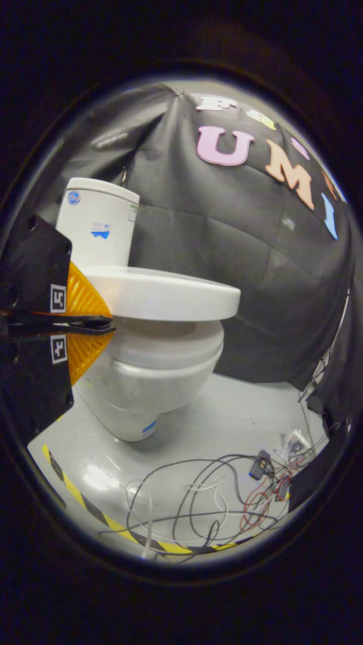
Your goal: Open the toilet lid.
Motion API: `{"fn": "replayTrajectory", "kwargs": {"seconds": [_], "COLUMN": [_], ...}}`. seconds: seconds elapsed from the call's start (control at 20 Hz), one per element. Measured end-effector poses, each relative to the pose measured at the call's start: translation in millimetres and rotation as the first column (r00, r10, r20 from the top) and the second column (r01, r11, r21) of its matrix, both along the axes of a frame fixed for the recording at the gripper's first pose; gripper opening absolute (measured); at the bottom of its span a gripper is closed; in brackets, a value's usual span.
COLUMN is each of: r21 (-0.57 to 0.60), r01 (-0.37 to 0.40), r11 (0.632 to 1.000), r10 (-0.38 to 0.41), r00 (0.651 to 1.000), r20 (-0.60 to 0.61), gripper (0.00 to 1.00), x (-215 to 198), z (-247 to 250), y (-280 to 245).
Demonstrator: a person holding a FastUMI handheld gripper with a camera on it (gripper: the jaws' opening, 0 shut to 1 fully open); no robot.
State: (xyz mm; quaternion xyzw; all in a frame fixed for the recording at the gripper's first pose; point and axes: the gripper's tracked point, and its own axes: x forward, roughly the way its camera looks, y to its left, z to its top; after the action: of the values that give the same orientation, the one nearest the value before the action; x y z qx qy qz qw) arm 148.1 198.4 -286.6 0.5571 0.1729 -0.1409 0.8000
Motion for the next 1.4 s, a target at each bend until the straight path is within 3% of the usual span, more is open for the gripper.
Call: {"fn": "replayTrajectory", "kwargs": {"seconds": [0.65,1.05,1.25,1.4], "r21": [-0.178,-0.255,-0.326,-0.410], "r01": [-0.008,-0.007,-0.033,-0.081], "r11": [0.984,0.967,0.945,0.908], "r10": [0.018,0.020,0.052,0.095], "r00": [0.999,0.999,0.998,0.995], "r20": [0.051,0.051,0.048,0.014], "gripper": [0.01,0.01,0.02,0.02], "x": [20.1,29.5,37.2,43.9], "z": [116.1,145.2,163.3,175.7], "y": [34.0,54.2,67.7,79.3]}}
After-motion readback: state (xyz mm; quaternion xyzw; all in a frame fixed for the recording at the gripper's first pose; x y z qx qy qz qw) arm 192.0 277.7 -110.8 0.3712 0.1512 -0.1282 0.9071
